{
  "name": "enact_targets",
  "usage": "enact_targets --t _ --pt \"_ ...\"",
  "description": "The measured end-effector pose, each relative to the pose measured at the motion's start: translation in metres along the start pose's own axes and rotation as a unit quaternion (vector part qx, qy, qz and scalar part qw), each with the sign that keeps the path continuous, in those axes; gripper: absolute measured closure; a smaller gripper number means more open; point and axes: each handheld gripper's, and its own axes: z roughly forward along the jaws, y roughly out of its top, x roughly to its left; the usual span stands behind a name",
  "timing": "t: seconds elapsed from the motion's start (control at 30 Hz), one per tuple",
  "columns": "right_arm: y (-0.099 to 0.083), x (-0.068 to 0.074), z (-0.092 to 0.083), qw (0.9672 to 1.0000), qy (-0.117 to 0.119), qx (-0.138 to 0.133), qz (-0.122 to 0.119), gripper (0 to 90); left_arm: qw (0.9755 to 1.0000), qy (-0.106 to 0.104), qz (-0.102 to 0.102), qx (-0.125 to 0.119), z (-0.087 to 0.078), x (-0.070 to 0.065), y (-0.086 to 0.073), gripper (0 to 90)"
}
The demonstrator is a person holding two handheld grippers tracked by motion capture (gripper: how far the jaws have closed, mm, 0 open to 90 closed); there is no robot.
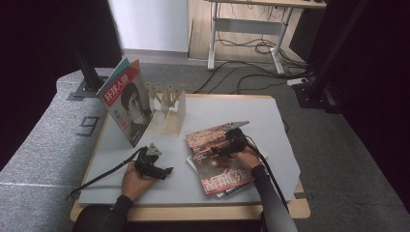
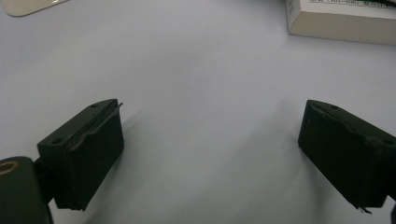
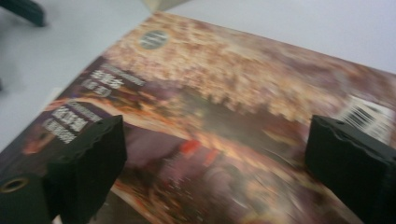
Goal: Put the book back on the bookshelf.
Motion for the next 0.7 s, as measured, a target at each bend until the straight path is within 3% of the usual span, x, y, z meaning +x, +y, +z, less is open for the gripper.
enact_targets --t 0.23,0.7 --pt "-0.011 -0.005 -0.022 0.9989 -0.042 0.01 0.016 0.0 1.0 0.0 0.0 0.0 0.0 0.0 0.0 6.4" --pt "-0.061 0.006 -0.064 0.9963 -0.073 0.012 0.042 0.0 1.0 0.0 0.0 0.0 0.0 0.0 0.0 6.4"
